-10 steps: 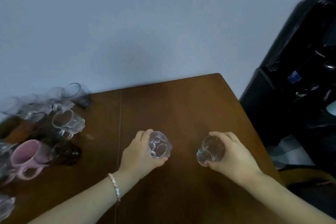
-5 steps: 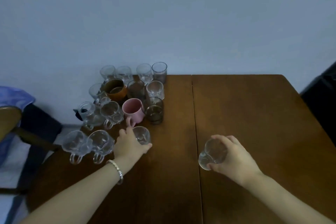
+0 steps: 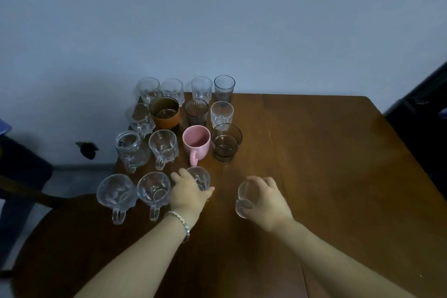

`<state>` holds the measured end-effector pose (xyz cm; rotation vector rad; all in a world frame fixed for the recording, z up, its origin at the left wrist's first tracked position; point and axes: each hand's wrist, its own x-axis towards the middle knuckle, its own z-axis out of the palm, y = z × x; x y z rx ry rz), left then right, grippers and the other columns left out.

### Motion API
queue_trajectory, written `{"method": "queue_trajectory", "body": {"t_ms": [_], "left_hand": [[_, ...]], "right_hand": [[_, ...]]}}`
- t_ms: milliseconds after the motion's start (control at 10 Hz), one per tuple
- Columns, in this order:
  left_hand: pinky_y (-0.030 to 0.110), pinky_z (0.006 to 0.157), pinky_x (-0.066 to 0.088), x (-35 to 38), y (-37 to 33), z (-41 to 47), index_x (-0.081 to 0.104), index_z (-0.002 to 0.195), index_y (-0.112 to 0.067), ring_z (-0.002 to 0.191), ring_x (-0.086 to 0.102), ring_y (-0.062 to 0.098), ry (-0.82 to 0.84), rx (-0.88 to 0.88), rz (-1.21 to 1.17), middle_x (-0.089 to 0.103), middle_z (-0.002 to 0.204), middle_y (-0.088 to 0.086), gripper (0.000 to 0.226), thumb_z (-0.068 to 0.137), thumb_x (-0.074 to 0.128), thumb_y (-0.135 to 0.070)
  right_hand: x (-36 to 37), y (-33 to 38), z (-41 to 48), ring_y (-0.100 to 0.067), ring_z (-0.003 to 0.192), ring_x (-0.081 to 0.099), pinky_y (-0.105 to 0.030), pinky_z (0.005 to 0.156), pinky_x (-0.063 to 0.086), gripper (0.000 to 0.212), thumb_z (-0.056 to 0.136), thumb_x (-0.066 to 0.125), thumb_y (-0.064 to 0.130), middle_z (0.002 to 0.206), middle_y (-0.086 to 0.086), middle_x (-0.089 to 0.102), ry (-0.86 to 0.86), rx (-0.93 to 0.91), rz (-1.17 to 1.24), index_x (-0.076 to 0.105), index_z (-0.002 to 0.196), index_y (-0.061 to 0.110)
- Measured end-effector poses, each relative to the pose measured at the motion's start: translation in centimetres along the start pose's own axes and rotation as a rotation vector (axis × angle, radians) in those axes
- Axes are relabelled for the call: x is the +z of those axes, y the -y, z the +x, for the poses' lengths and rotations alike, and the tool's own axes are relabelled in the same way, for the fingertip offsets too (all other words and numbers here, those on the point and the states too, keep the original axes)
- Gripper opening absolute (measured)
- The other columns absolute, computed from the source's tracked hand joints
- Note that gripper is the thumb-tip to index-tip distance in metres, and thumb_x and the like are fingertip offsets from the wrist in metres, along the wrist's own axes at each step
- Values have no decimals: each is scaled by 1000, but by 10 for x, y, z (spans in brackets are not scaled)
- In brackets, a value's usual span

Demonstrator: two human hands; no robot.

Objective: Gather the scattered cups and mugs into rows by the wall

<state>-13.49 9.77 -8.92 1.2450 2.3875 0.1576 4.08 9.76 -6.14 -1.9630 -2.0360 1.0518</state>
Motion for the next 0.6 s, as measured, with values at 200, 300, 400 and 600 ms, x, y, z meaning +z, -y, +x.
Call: {"method": "queue_trajectory", "body": {"t_ms": [200, 300, 400, 600], "left_hand": [[38, 87, 52, -4, 8, 5, 29, 139, -12, 110, 59, 36, 103, 30, -165, 38, 131, 19, 90, 70, 79, -39], [38, 91, 51, -6, 11, 5, 28, 140, -12, 112, 58, 35, 132, 56, -178, 37, 132, 18, 90, 71, 79, -37], [38, 92, 53, -7, 12, -2, 17, 146, -16, 114, 56, 35, 169, 82, -160, 35, 134, 17, 97, 73, 77, -38], [30, 81, 52, -23, 14, -42, 38, 134, -18, 107, 59, 24, 82, 276, 114, 43, 129, 9, 54, 87, 58, -36]], "right_hand": [[25, 29, 43, -29, 123, 47, -40, 99, 48, 72, 76, 73, 23, 136, -3, 38, -29, 44, 33, 38, 139, 27], [31, 30, 45, -28, 128, 43, -38, 104, 44, 81, 75, 76, 21, 140, -4, 35, -10, 56, 79, 31, 143, 25], [25, 24, 34, -25, 134, 41, -33, 109, 39, 95, 76, 77, 15, 148, -5, 31, 34, 70, 189, 16, 149, 19], [-5, -14, -8, -23, 123, 52, -25, 94, 45, 57, 85, 67, 24, 138, -7, 50, 429, 202, -119, 45, 136, 13]]}}
